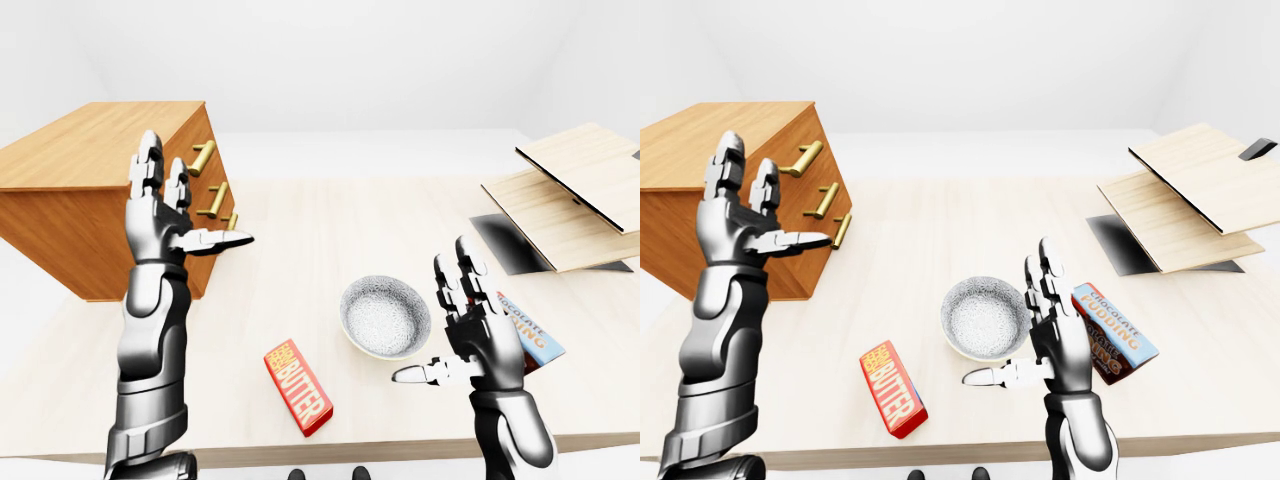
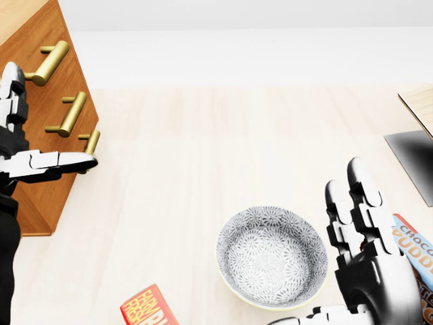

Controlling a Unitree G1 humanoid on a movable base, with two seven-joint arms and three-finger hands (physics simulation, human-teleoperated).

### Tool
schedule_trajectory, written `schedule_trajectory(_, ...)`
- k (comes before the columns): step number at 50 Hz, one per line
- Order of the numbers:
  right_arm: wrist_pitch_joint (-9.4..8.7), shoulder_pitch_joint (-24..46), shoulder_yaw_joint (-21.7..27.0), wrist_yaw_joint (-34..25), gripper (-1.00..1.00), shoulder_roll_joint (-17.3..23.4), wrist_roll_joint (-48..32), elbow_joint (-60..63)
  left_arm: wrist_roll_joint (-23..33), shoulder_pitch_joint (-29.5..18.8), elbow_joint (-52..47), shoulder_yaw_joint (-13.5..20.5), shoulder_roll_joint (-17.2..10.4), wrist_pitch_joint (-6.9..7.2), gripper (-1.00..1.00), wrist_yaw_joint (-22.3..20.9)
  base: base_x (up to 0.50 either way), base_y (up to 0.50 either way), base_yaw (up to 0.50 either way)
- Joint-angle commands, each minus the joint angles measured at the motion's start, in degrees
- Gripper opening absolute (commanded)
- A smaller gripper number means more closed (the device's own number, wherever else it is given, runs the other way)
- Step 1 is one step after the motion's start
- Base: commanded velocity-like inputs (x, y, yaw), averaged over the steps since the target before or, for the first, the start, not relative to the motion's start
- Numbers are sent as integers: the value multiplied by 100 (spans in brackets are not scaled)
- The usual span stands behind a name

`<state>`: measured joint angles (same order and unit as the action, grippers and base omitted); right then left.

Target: Close the top drawer of the cabinet and put the bowl on top of it.

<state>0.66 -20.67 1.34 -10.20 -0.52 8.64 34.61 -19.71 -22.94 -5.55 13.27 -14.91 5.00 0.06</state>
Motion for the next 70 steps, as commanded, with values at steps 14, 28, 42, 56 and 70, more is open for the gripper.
schedule_trajectory(14, -61, 23, 72, -21, 100, -11, 47, 50, 1575, 2139, -3154, -1263, 1148, 0, 100, -568, 0, 0, 0)
schedule_trajectory(28, -184, -6, 284, -124, 100, -70, 168, 276, 2493, 3083, -3684, -2458, 1354, 0, 100, -587, 0, 0, 0)
schedule_trajectory(42, -555, -148, 549, -452, 100, -146, 430, 686, 3462, 3372, -3728, -3195, 1233, 0, 100, -98, 0, 0, 0)
schedule_trajectory(56, -566, -87, 940, -688, 100, -288, 552, 915, 5169, 3316, -3767, -3975, 1265, 0, 100, 635, 0, 0, 0)
schedule_trajectory(70, -566, -83, 1341, -764, 100, -446, 761, 1136, 6628, 3529, -3437, -4955, 1190, 0, 100, 1500, 0, 0, 0)
